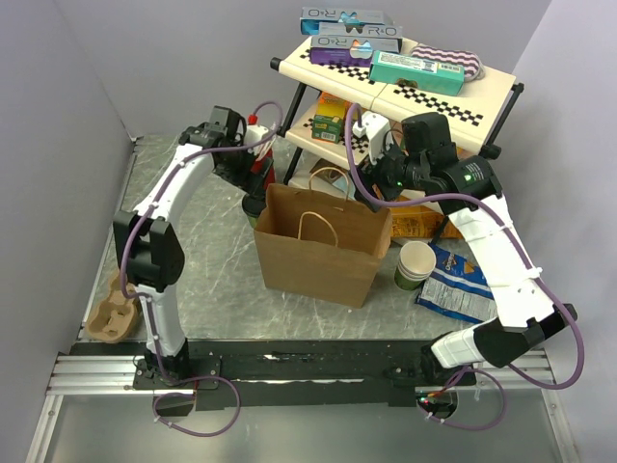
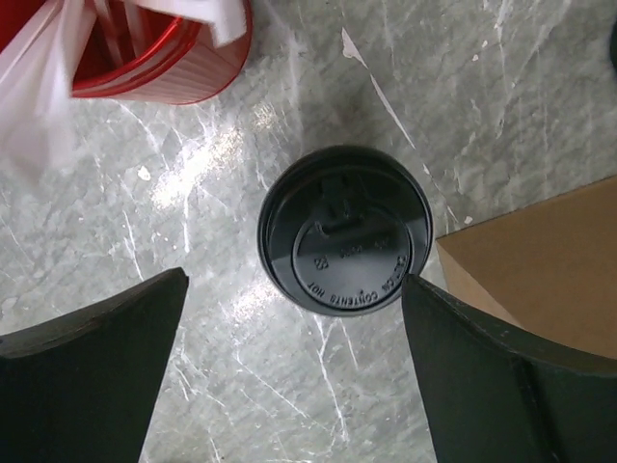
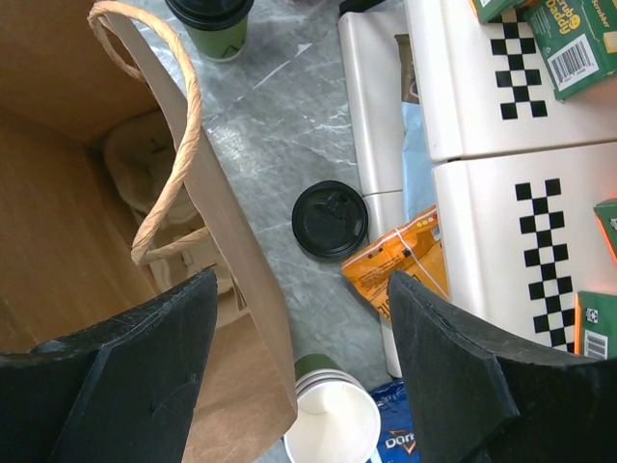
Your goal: Pack the takeout coffee
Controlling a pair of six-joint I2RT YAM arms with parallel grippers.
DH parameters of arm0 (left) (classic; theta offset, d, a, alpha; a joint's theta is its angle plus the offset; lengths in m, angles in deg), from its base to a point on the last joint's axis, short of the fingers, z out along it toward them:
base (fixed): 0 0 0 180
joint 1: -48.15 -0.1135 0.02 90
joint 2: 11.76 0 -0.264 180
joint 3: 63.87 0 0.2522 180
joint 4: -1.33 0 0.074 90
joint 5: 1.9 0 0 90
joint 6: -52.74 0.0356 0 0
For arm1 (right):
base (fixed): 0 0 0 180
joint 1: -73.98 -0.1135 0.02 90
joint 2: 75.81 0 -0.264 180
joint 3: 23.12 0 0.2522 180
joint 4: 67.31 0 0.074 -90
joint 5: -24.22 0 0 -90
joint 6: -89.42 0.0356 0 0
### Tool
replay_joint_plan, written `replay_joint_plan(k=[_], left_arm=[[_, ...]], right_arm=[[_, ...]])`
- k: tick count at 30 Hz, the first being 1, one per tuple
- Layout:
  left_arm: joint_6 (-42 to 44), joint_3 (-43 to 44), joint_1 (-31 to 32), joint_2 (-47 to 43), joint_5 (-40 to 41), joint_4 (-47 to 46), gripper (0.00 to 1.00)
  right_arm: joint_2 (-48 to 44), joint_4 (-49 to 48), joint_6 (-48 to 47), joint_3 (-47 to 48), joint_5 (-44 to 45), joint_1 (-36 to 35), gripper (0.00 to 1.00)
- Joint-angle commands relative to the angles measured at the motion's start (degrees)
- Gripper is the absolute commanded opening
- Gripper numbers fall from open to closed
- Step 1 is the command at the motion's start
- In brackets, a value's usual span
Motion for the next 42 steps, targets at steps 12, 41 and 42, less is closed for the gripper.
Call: replay_joint_plan(k=[12,41,42], left_arm=[[-2.9,3.7,5.1,4.8,6.6,-1.0,1.00],[-4.2,3.0,6.0,5.4,8.3,-0.4,0.94],[-4.2,2.9,6.0,5.4,8.2,-0.3,0.93]], right_arm=[[1.3,1.6,0.4,0.1,1.3,0.0,0.78],[1.4,1.8,0.8,-0.9,0.2,0.1,0.78],[1.4,1.8,0.9,-1.0,0.2,0.2,0.78]])
